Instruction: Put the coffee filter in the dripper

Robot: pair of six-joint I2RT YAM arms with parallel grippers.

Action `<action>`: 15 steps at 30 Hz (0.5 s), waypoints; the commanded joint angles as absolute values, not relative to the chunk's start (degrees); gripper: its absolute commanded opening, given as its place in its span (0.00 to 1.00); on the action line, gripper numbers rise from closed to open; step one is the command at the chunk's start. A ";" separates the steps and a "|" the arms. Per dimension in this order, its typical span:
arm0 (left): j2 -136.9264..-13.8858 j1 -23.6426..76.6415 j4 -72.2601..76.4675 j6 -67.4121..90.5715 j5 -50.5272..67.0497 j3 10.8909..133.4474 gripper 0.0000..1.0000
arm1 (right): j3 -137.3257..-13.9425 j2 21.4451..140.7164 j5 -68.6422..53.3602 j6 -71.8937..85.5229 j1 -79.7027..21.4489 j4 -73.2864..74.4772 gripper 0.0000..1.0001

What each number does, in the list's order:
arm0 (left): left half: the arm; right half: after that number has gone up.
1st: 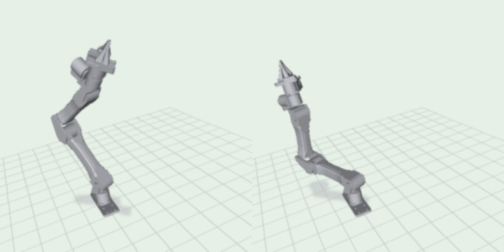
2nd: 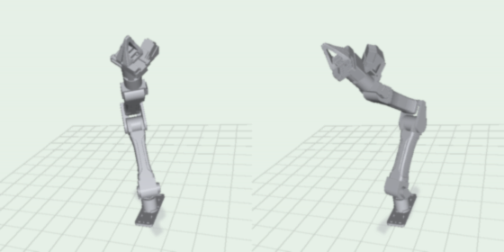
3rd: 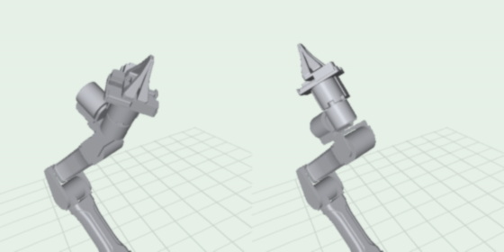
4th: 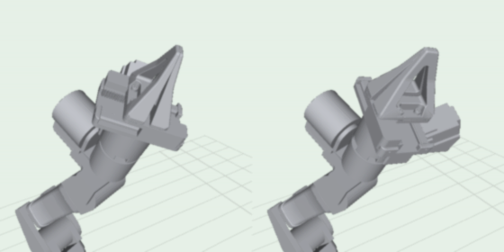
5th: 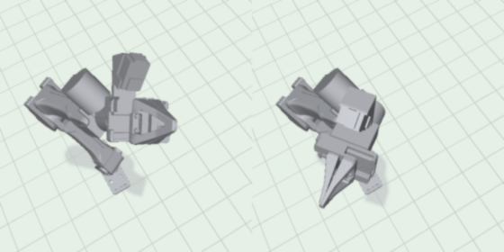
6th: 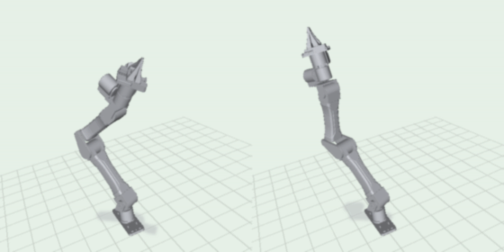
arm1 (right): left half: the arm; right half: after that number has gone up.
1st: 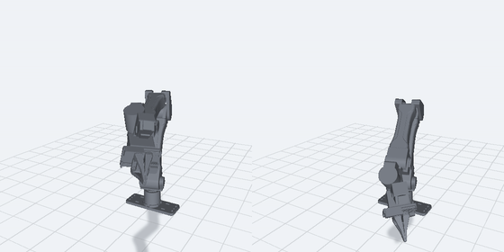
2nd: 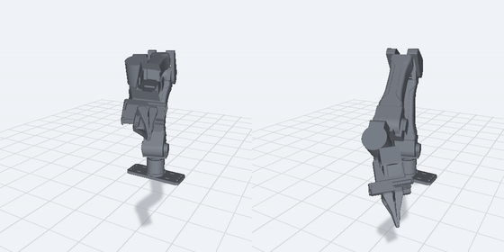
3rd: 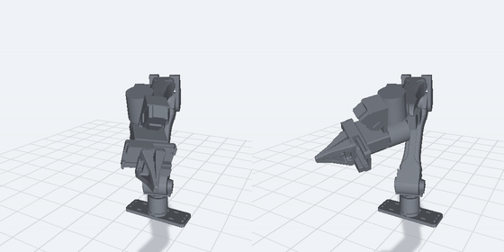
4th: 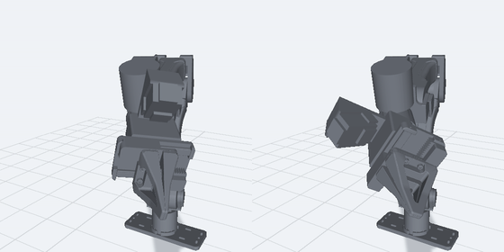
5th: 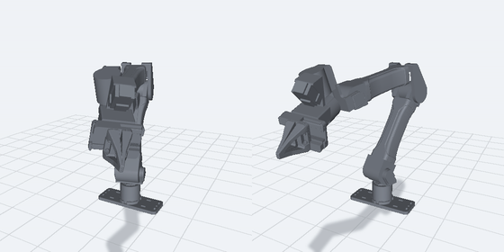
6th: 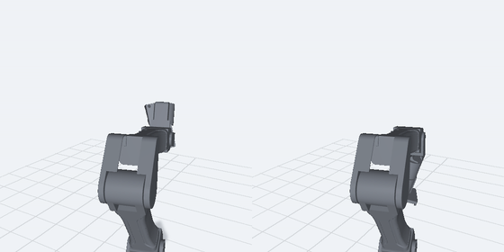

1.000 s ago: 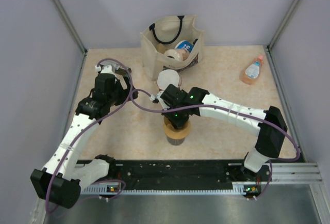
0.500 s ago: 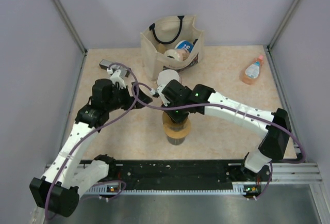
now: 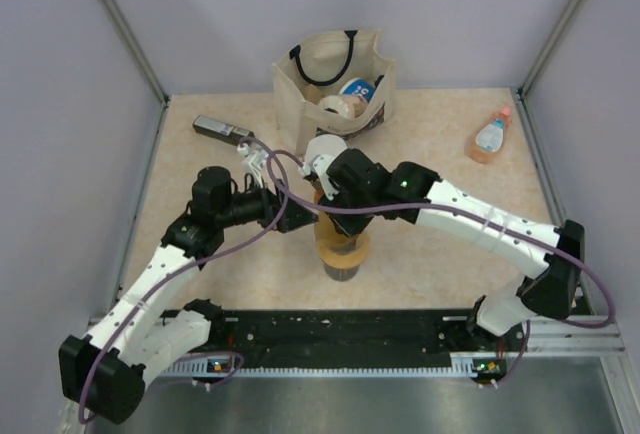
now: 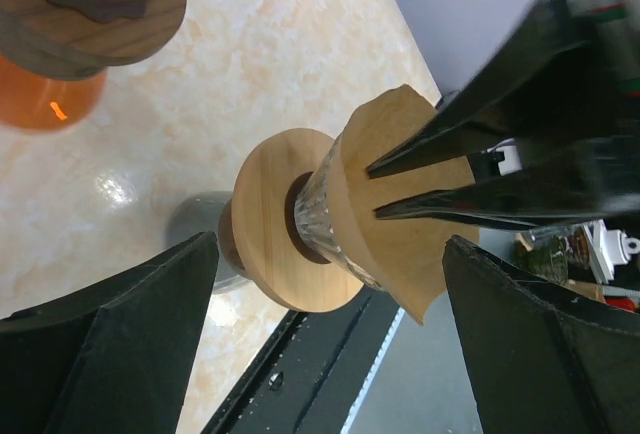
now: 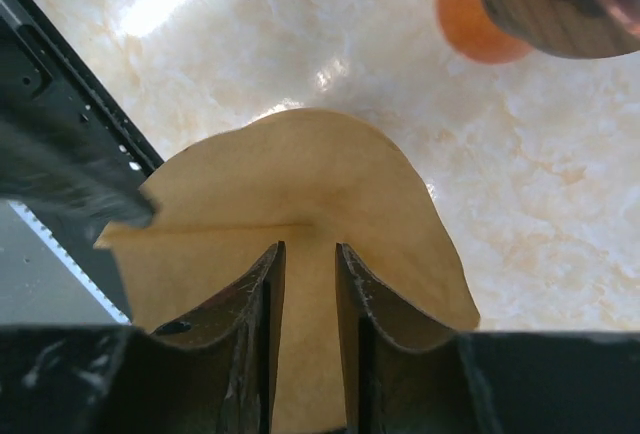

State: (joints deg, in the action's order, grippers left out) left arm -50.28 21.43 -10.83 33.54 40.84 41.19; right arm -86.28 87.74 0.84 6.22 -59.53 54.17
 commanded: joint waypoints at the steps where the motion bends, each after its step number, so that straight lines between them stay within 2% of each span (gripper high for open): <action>1: -55.01 23.99 -6.33 34.37 40.70 43.24 0.98 | -88.33 80.17 2.54 7.38 -60.20 50.99 0.30; 5: -57.30 25.75 -7.20 33.49 39.29 44.47 0.96 | -85.27 74.11 7.19 10.01 -60.03 48.26 0.45; 6: -57.39 26.01 -7.99 33.14 38.24 44.73 0.96 | -84.12 72.61 8.69 10.80 -60.03 47.29 0.52; 9: -57.48 26.63 -8.88 32.61 37.35 44.65 0.96 | -78.95 67.86 13.35 13.79 -59.24 43.60 0.81; 10: -57.48 26.72 -8.88 32.61 37.27 44.47 0.95 | -77.01 66.46 14.14 15.54 -58.46 42.98 0.87; 12: -57.57 26.81 -9.40 32.69 36.48 44.21 0.96 | -73.58 64.26 13.54 18.27 -56.52 41.49 0.92; 15: -57.57 27.07 -9.67 32.52 36.12 44.21 0.96 | -67.52 62.32 9.59 20.47 -54.15 37.10 0.93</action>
State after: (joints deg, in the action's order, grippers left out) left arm -58.02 26.70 -10.74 33.47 37.30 42.24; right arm -73.71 63.92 10.57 14.96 -56.97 43.72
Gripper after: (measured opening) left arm 0.957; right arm 0.918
